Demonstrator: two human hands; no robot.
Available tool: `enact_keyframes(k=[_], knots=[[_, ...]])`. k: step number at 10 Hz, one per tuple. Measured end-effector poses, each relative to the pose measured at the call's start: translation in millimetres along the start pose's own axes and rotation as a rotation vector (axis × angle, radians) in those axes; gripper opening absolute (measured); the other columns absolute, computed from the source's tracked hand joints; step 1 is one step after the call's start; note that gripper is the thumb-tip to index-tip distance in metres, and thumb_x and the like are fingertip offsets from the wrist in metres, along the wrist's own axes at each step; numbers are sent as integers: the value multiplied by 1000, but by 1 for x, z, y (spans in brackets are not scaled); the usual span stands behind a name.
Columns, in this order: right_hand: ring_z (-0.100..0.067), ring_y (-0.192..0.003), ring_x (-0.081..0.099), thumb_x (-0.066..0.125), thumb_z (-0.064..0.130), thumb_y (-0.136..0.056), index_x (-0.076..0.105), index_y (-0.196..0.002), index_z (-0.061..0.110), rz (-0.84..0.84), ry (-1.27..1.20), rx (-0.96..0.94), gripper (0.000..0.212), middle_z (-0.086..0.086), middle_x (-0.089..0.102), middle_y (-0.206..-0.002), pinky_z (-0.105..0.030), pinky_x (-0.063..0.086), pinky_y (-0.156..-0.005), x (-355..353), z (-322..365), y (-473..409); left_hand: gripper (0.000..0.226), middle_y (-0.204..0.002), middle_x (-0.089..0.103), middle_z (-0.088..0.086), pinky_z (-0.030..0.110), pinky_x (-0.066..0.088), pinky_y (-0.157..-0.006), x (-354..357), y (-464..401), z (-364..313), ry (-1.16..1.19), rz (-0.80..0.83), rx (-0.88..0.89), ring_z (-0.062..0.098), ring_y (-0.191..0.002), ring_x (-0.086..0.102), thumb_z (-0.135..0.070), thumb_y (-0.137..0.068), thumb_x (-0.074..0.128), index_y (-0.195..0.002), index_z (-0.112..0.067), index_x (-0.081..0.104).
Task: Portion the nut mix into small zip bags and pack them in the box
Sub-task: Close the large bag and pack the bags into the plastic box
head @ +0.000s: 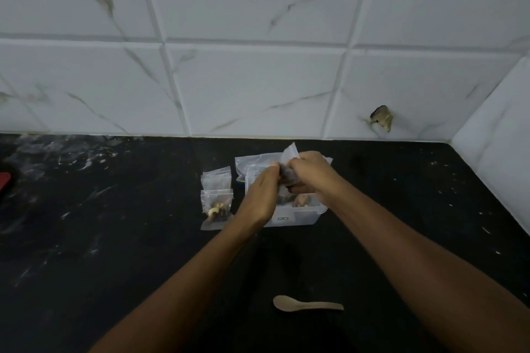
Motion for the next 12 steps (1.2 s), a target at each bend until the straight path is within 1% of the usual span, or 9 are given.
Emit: enact_keyframes(k=[1,2,3,4,5,7,9,11,12], knots=[[-28,-71,74,56,14,-94,66,-96,4,18,4,147,14,-17,74,-78,-44,61,-74,-3,-15,-24,57,-97,67,-2,29,50,-87,13,-21,7,-18,62,-117,11,-96,62,-42,-107,16,-106,-14,65],[-27,-78,72,59,12,-92,62,-97,1,34,83,233,13,-20,72,-89,-41,61,-78,-4,-35,-40,51,-89,60,-5,27,49,-80,21,-33,19,-14,128,-255,7,-86,57,-47,-106,15,-93,-22,57],[-28,-85,67,54,6,-91,59,-116,-4,59,68,151,28,-23,66,-111,-44,59,-81,-1,-51,-56,52,-95,59,1,32,48,-86,23,-40,24,-79,166,-363,14,-88,57,-50,-105,17,-95,-18,57],[-22,-74,60,50,5,-94,55,-124,-6,86,121,126,33,-15,63,-98,-36,56,-73,-1,-55,-61,58,-125,57,10,34,46,-89,22,-51,31,-150,177,-430,22,-106,55,-48,-105,22,-130,-7,54],[-21,-75,55,48,3,-94,53,-127,-7,126,202,114,35,-12,54,-90,-35,53,-76,1,-53,-67,59,-133,56,16,37,46,-93,21,-66,50,-247,184,-469,26,-112,56,-49,-105,22,-135,-6,50],[-18,-63,49,51,5,-92,57,-121,-8,142,440,42,32,-4,46,-69,-33,47,-74,8,-55,-76,48,-109,62,14,26,45,-69,29,-66,49,-279,260,-496,22,-98,59,-39,-106,18,-111,-8,56],[-19,-77,53,57,12,-93,61,-115,-1,174,744,-11,26,-4,48,-73,-26,44,-67,9,-53,-72,35,-127,58,20,34,49,-86,29,-64,43,-348,314,-473,31,-115,57,-22,-104,27,-125,-5,49],[-14,-65,56,53,21,-95,61,-102,8,-131,659,-281,17,-4,59,-77,-24,43,-52,-8,-19,-40,32,-106,61,15,45,50,-98,2,-49,26,-309,89,-308,34,-106,62,-28,-102,34,-91,-11,58],[-13,-81,62,52,17,-96,62,-111,10,-137,323,-412,19,-4,65,-92,-27,52,-70,0,-1,0,37,-111,68,8,40,54,-91,-30,-22,17,-147,-44,-189,22,-102,65,-28,-103,33,-112,-9,64]])
Point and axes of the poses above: each hand's wrist, its own y-axis away from the middle knuckle, its own x-axis out of the palm, z = x × y, the point moved 5 cm from there along -y, towards the middle knuckle
